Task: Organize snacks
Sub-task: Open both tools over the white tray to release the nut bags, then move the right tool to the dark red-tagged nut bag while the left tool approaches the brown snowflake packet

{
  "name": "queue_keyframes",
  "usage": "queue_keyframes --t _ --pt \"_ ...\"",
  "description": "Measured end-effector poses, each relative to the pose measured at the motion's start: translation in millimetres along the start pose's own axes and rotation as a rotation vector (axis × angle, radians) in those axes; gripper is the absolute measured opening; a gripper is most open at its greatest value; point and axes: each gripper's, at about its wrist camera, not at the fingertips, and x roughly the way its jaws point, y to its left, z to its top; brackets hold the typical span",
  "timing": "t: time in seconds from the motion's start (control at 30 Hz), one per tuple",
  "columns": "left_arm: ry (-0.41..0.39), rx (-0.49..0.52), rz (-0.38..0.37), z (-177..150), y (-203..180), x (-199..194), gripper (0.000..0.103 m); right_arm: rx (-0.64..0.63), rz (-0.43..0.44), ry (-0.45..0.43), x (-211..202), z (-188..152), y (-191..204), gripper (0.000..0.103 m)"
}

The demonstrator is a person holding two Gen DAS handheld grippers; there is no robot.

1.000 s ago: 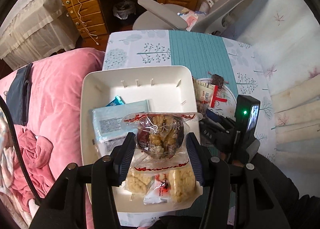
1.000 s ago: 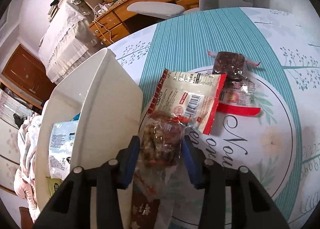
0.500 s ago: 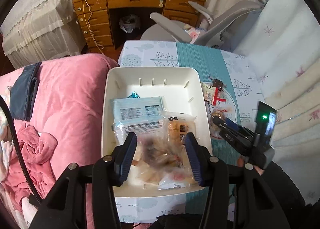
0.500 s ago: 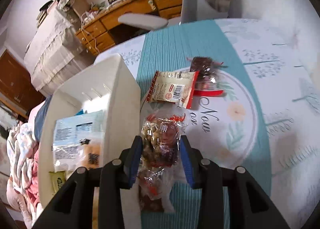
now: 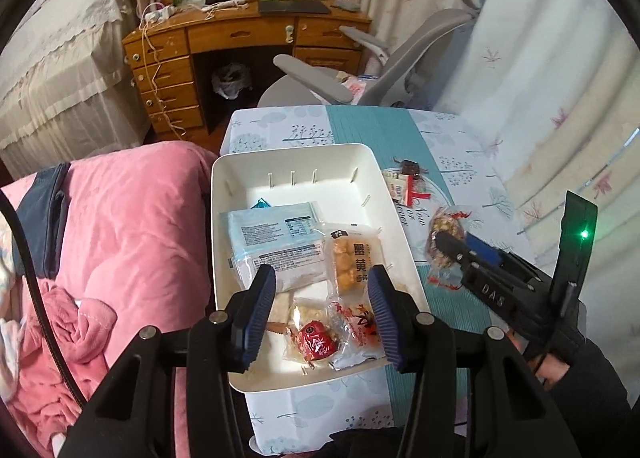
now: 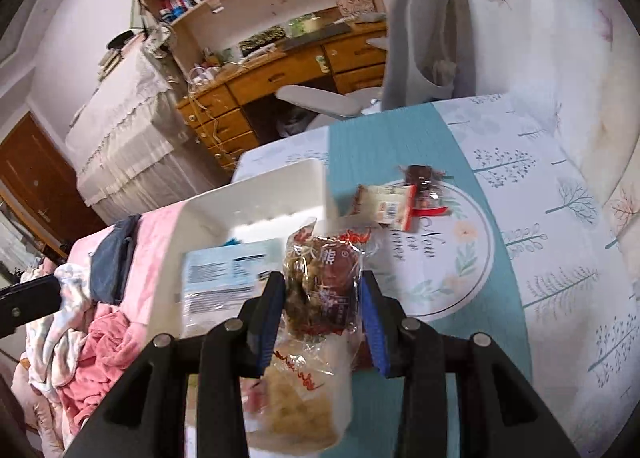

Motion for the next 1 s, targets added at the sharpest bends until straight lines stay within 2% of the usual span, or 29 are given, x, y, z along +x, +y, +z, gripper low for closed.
queue_keyframes --t 0.33,0.47,0.67,0.77,0.87,0.97,1.0 --pt "-0.029 0.048 -0.015 -4 -4 -10 0.047 -0.1 0.065 0.026 -7 -17 46 0.04" --pt "-0.051 0.059 -0.001 -4 -8 -16 0.048 -0.114 0.07 -0.002 -13 -10 48 0.052" --pt "-0.062 0.04 0.032 -2 -23 -18 0.053 -0.129 0.078 -0.03 -21 1 36 0.057" --pt "-0.062 0.022 0.045 -1 -36 -16 0.061 -0.139 0.082 -0.024 -25 7 25 0.057" --pt "-0.058 0.006 0.06 -1 -54 -12 0.064 -0.151 0.086 -0.023 -29 13 10 0.06" --pt "-0.031 -0.029 0.11 2 -72 -4 0.078 -0.17 0.098 -0.024 -33 21 -7 0.063" --pt "-0.021 -0.045 0.123 3 -78 0 0.078 -0.178 0.1 -0.019 -33 25 -14 0.063"
